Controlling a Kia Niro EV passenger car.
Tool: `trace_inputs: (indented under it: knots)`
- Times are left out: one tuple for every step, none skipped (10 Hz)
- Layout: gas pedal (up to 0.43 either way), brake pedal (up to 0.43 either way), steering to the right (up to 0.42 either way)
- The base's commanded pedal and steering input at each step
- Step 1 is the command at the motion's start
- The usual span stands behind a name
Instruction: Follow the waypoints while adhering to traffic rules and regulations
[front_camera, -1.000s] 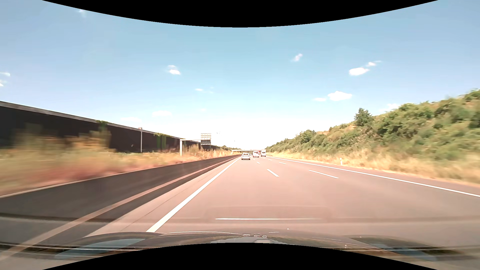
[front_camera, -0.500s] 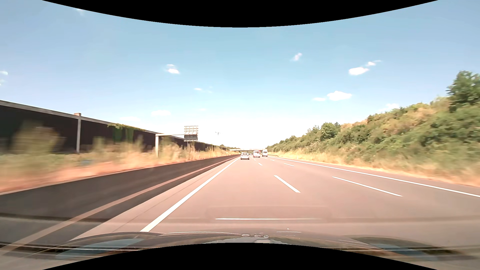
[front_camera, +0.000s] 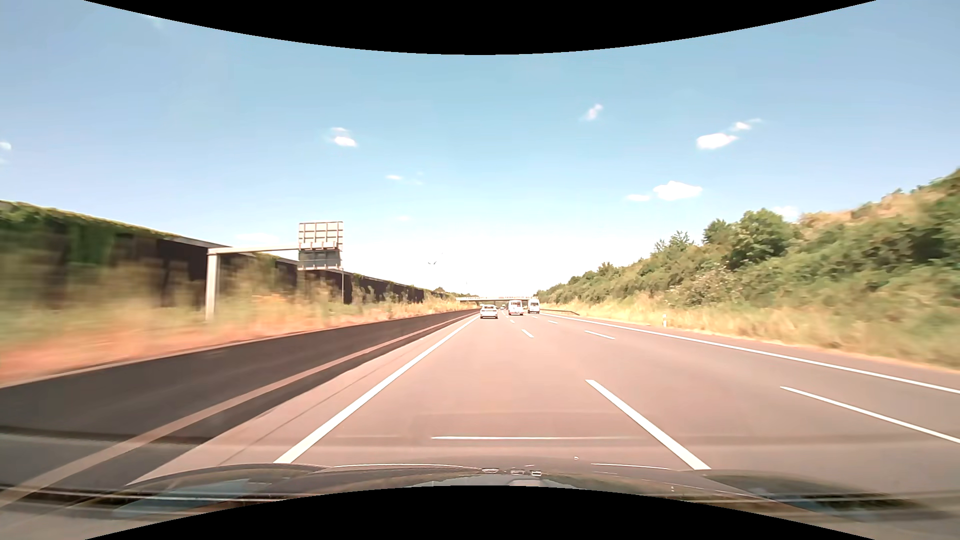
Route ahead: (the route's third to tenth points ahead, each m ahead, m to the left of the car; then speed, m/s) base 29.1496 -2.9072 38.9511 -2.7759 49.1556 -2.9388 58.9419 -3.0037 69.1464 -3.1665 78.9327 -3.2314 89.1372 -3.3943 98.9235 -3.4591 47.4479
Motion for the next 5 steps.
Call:
trace_inputs:
  knots:
    - [0.610,0.000,-0.001]
    - [0.591,0.000,-0.001]
    - [0.551,0.000,0.000]
    - [0.500,0.000,0.000]
    - [0.461,0.000,0.000]
